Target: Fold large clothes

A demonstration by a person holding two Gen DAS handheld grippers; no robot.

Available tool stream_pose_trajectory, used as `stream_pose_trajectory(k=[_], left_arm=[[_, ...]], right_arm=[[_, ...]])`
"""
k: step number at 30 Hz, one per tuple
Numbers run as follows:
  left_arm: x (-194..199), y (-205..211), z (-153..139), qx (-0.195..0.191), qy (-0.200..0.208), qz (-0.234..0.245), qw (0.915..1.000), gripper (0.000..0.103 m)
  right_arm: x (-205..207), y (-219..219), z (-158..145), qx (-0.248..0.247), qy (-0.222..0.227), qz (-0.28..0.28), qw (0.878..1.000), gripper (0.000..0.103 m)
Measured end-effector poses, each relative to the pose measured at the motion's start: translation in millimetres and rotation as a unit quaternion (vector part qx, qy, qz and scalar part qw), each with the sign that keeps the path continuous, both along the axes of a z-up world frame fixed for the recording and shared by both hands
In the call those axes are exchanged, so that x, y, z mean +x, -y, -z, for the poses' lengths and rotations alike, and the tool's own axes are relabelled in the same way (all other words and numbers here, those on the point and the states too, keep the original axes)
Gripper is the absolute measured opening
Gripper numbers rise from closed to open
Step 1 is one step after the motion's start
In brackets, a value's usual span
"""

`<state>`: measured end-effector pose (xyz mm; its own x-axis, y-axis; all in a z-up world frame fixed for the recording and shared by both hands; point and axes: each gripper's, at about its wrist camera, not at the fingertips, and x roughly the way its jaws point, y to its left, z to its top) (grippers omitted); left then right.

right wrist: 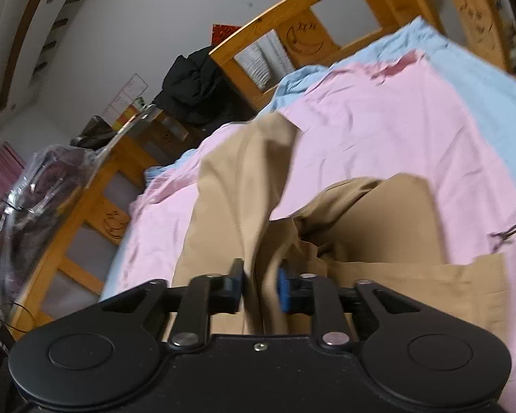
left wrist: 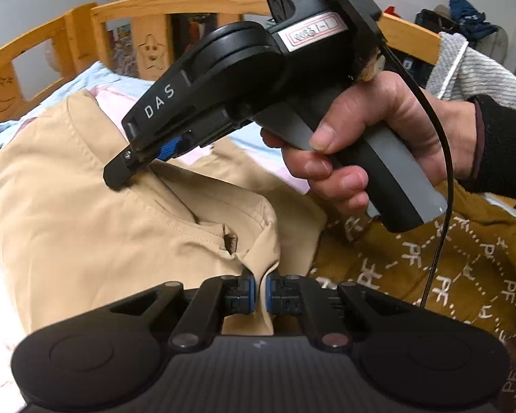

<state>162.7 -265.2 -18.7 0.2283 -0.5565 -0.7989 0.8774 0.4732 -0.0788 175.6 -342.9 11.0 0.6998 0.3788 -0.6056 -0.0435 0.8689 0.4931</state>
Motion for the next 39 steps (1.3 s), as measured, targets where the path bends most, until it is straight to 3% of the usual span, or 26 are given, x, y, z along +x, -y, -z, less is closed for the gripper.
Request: stream_pose_trajectory(k=[15,20,26,30,34,36,39], left_arm=[[2,52,37,-0.003,-0.050,0.020,0.9985,0.005],[14,57,48,-0.013,-0.081,0.000,0.9966,0.005],[10,54,55,-0.009,-0.068,0.018,0.9975,0.009],[17,40,45,-0.026,-0.094,0.022,0.9950,0.022],[16,21,24,-0.056,-0.084,0.021,0.9947,0.045],[17,13,16,-0.062,-0.081,0.011,0.9947,0.047],[19,0,6,-0.065,-0.080,-0.017,0.9945,0.061]], right_arm=[[-43,61,15,-0.033,-0.015,0.070,0.997,0.010],[-41,73,27,-0.039,-0.033,0.089,0.995,0.010],[-43,83,37,-0.044,-0.046,0.093,0.994,0.010],[-41,80,47,-0.054,-0.043,0.089,0.994,0.010],[-40,80,52,-0.055,-0.043,0.091,0.993,0.011],[-39,82,52,-0.054,-0.045,0.090,0.994,0.011],[-38,80,50,-0.056,-0.048,0.088,0.993,0.011]])
